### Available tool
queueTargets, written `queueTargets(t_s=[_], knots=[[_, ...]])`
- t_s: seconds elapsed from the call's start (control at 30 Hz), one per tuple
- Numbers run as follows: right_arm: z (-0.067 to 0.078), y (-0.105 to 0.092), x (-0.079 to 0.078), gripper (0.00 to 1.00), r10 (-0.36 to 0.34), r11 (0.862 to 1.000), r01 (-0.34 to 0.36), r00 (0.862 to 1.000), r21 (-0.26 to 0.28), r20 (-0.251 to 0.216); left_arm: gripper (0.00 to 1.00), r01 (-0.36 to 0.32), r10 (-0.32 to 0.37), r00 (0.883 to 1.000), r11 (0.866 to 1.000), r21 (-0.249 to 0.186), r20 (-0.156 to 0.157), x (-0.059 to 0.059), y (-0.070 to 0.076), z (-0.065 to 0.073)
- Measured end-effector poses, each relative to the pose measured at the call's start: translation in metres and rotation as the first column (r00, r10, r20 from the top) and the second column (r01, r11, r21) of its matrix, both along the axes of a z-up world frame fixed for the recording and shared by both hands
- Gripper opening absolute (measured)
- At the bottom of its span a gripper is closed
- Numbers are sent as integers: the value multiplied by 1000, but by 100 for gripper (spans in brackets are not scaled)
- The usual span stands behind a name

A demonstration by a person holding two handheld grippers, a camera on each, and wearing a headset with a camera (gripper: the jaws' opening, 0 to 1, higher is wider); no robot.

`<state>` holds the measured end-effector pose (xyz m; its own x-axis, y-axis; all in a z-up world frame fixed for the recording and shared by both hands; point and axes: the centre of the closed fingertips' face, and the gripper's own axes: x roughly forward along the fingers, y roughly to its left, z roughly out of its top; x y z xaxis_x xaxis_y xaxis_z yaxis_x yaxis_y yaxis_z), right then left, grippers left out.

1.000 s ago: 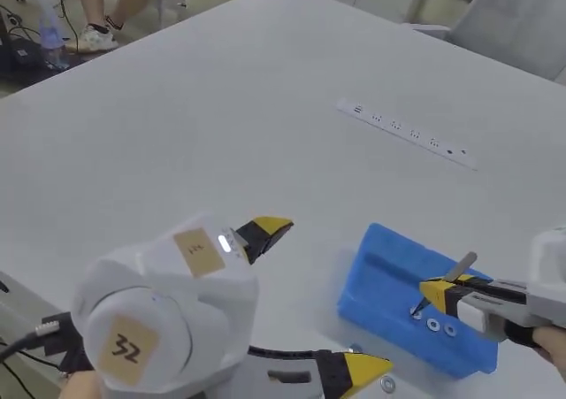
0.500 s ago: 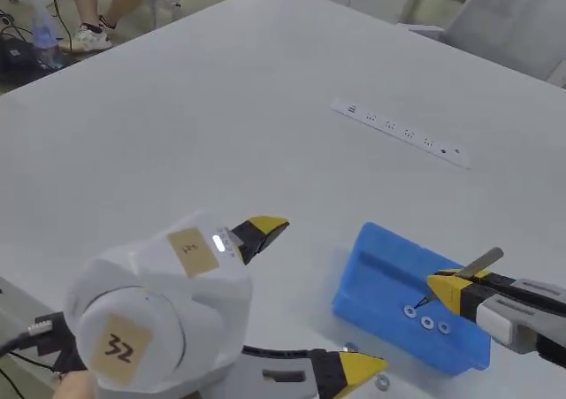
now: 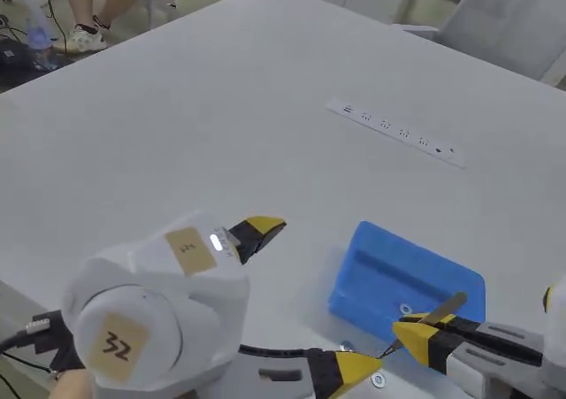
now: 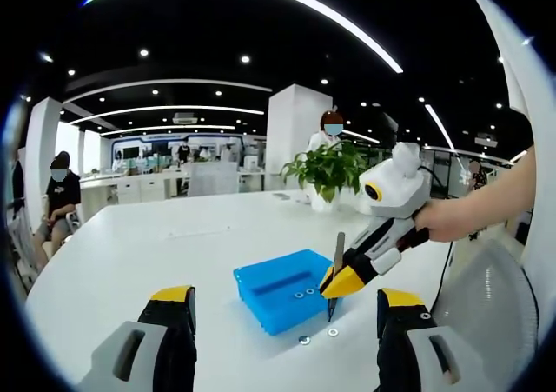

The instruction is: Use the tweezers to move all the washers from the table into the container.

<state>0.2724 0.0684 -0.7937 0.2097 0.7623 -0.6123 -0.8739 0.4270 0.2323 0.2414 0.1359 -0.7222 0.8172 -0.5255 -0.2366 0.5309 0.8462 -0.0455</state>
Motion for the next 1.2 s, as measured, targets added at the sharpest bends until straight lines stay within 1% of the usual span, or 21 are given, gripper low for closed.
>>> queueTargets(t_s=[0.1,0.23,0.33,0.5,0.57,0.63,0.67,0.7,0.83,0.87,0.93,1.07,1.1,1.13,1.17,1.2], knots=[[-11,-2,-3,5,0,1000,-1,1000,-15,-24,88,0,0,1000,1000,1,1,0,0,0],[-19,-5,-6,5,-5,1000,4,999,-27,-47,88,-1,1,1000,1000,0,0,0,0,1],[-23,-7,-7,5,-8,999,6,999,-33,-52,88,1,-1,1000,1000,1,0,0,-1,1],[-26,-9,-6,5,-16,999,15,998,-34,-54,88,4,-4,1000,1000,4,-3,-1,-1,0],[-27,-9,-5,5,-14,999,13,999,-35,-46,88,5,-5,1000,1000,5,-5,-1,-1,0],[-29,-8,-6,5,-7,999,5,999,-42,-51,88,7,-7,1000,1000,6,-6,-1,-2,0],[-30,-9,-7,5,-1,999,-1,999,-50,-41,88,8,-8,1000,1000,8,-6,-1,-2,0],[-28,-8,-6,5,-1,999,0,999,-44,-33,88,8,-8,1000,1000,9,-5,-1,-2,0],[-28,-8,-8,5,7,999,-8,1000,-52,-16,88,9,-9,1000,1000,10,-8,-1,-2,-1],[-28,-8,-8,5,13,998,-13,1000,-58,1,88,9,-9,1000,1000,9,-7,-1,-2,0],[-28,-8,-9,5,22,998,-21,1000,-66,15,88,10,-10,1000,1000,10,-9,-1,-2,-1],[-28,-6,-11,5,27,998,-26,1000,-54,12,88,16,-16,1000,1000,13,-11,-2,-3,-2],[-28,-6,-12,5,32,998,-31,999,-55,18,88,16,-16,1000,1000,16,-11,-2,-3,-2],[-28,-7,-12,5,39,997,-37,999,-61,33,88,17,-17,1000,1000,17,-11,-2,-3,-2],[-28,-7,-14,5,60,996,-56,996,-74,59,88,17,-17,1000,1000,17,-12,-2,-3,-3],[-28,-6,-16,5,74,995,-68,995,-78,71,88,17,-17,1000,1000,17,-12,-2,-3,-3]])
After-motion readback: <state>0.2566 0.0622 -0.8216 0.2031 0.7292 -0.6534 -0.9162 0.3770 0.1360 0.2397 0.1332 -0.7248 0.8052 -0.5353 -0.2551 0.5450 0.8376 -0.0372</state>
